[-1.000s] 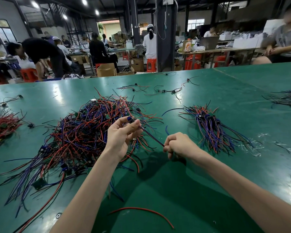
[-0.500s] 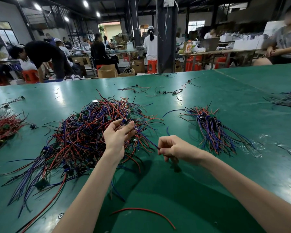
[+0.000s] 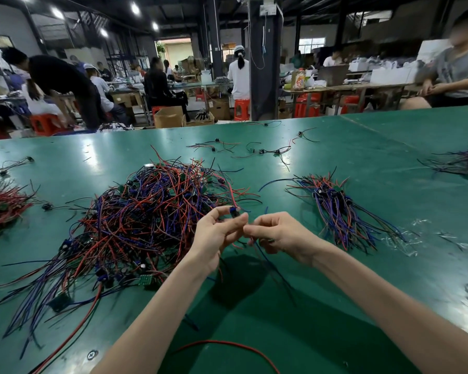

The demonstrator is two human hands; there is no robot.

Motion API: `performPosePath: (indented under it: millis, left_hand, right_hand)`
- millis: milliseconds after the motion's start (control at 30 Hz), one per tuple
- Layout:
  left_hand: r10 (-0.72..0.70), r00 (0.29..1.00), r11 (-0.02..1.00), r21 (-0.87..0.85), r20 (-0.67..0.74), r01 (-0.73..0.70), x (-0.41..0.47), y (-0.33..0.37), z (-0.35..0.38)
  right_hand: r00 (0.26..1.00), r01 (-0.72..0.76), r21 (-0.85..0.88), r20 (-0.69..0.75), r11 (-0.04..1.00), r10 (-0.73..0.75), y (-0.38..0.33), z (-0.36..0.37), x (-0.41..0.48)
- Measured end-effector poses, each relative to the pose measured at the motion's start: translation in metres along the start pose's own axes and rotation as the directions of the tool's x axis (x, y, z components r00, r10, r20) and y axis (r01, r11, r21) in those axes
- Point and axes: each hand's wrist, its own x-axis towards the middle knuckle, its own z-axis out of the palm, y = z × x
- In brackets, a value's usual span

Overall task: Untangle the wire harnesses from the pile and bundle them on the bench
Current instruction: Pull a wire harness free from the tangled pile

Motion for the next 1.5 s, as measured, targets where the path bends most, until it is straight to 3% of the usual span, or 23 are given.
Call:
performPosePath:
  millis: [200,367,600,733,867,1000,1133,1167,1200,1267,1300,1333,1400,1500]
  left_hand:
    - [0.013,1.000,0.993,0.119,0.002,-0.013,0.004,-0.003,-0.004]
    - [-0.023,0.994,0.978,0.208,0.108,0.000,0.001,-0.005,-0.004]
    - [-0.050,0.990,0.981,0.191,0.132,0.024,0.000,-0.001,-0.004]
    - [-0.047,0.994,0.984,0.175,0.100,0.029,0.000,0.001,-0.005]
    - [-0.051,0.995,0.984,0.174,0.081,0.036,0.002,0.002,-0.006]
    - [-0.053,0.996,0.982,0.183,0.076,0.038,0.000,0.003,-0.005]
    - [0.024,0.996,0.957,0.287,0.082,-0.047,-0.004,0.000,0.000]
    - [0.131,0.990,0.920,0.364,0.058,-0.143,-0.005,-0.003,0.001]
    - [0.295,0.954,0.821,0.499,0.048,-0.279,-0.005,-0.004,0.001]
    - [0.604,0.777,0.404,0.771,0.179,-0.492,-0.004,-0.005,-0.005]
    - [0.666,0.701,0.229,0.824,0.255,-0.518,-0.004,-0.005,-0.008]
    - [0.689,0.662,0.131,0.848,0.294,-0.513,-0.004,-0.002,-0.010]
    - [0.728,0.621,0.044,0.885,0.289,-0.464,-0.002,0.004,-0.014]
    - [0.813,0.533,-0.019,0.926,0.234,-0.377,0.002,0.016,-0.024]
  right_hand:
    - [0.992,0.071,0.017,-0.102,0.997,-0.069,0.002,0.003,0.002]
    - [0.971,0.074,0.054,-0.231,0.996,-0.060,-0.009,-0.013,0.002]
    - [0.828,0.203,0.125,-0.551,0.971,-0.102,-0.029,-0.097,0.008]
    - [0.715,-0.018,0.154,-0.689,0.988,0.120,-0.005,-0.139,0.013]
    - [0.657,-0.216,0.205,-0.693,0.955,0.298,0.018,-0.161,0.014]
    - [0.551,-0.287,0.094,-0.798,0.953,0.244,0.020,-0.163,0.013]
    - [0.509,-0.456,-0.269,-0.861,0.848,0.001,0.017,-0.148,0.008]
    - [0.492,-0.499,-0.376,-0.864,0.781,-0.101,0.017,-0.142,0.008]
    - [0.474,-0.515,-0.469,-0.853,0.718,-0.218,0.016,-0.135,0.008]
    - [0.483,-0.436,-0.626,-0.769,0.646,-0.419,0.015,-0.117,0.009]
    - [0.513,-0.376,-0.693,-0.709,0.615,-0.484,0.016,-0.108,0.011]
    - [0.556,-0.320,-0.744,-0.649,0.586,-0.520,0.017,-0.100,0.014]
    - [0.662,-0.225,-0.810,-0.535,0.542,-0.525,0.021,-0.081,0.020]
    - [0.813,-0.174,-0.860,-0.401,0.480,-0.422,0.034,-0.055,0.026]
